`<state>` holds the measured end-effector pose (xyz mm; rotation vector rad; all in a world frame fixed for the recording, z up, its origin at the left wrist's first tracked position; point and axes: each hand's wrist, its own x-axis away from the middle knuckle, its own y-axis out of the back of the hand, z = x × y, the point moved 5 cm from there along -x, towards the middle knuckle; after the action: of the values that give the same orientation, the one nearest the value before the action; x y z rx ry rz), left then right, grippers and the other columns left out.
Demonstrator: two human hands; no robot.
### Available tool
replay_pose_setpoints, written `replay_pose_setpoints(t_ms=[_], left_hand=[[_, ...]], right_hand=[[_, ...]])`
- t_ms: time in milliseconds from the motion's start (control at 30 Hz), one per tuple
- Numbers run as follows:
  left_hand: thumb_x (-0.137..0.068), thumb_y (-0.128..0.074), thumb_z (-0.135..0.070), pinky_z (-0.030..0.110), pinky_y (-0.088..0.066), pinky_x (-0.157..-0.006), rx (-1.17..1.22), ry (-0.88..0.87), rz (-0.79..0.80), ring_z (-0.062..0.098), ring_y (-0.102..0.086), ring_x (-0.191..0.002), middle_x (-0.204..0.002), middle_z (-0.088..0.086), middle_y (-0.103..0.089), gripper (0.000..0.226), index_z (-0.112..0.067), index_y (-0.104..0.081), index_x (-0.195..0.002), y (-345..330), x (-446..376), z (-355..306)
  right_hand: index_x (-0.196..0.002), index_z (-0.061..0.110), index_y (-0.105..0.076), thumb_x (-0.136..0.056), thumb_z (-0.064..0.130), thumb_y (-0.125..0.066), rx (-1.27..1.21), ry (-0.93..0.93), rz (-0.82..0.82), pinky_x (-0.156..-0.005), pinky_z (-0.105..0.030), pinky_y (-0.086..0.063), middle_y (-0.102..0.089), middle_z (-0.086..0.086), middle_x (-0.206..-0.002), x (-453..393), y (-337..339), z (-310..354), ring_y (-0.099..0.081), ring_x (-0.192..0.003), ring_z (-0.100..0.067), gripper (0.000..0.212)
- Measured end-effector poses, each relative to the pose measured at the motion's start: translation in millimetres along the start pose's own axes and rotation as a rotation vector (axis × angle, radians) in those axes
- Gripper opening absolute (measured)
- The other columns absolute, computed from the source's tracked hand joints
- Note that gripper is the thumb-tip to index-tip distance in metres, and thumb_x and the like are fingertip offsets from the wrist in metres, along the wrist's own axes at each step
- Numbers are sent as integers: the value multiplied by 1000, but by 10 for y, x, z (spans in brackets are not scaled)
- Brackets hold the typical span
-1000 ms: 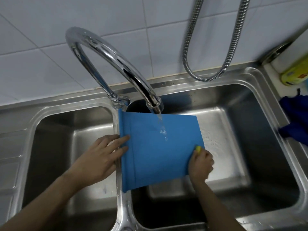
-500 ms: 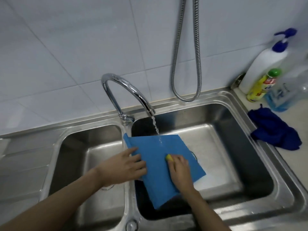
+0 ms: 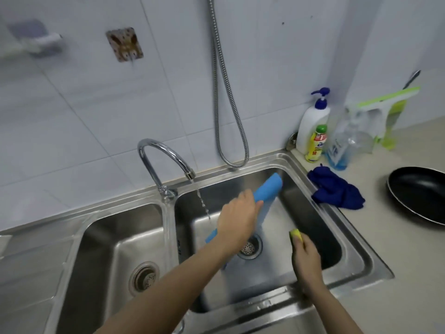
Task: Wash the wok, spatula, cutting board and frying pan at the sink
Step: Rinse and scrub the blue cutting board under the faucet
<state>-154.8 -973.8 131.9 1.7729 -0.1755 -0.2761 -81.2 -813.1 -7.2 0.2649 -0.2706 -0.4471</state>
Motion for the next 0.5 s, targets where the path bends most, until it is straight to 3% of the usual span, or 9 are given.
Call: replay_pose_setpoints(t_ms=[200,333,500], left_hand=[[-102,-28,-39,37,-36,-69,86,325,-54,38,-61,-96,-110,13,-61,38,-7,-47,-111,71,-167,481],[-101,-30,-37,37,-40,-73,180,529,-68,38,-61,-98,-108,16,-64,40,-3,-50,-109,100,-138,1021],[-100,-34,-36,41,-43,-85,326,783,-143,39,-56,-107,-115,22,-60,42,0,-50,-112,85,200,1639]], right_hand=[[-105,6,-65,-99,24,-46,-14,50,111,-85,-31,-39,-59,-5,-94,120,-403,138,-51,-90,-18,27],[-112,17,-63,-99,28,-45,-11,55,171,-87,-26,-38,-60,-1,-103,64,-680,197,-53,-98,-16,25],[-87,24,-57,-100,24,-44,47,115,275,-78,-30,-41,-58,7,-84,86,-1036,367,-54,-86,-16,18]])
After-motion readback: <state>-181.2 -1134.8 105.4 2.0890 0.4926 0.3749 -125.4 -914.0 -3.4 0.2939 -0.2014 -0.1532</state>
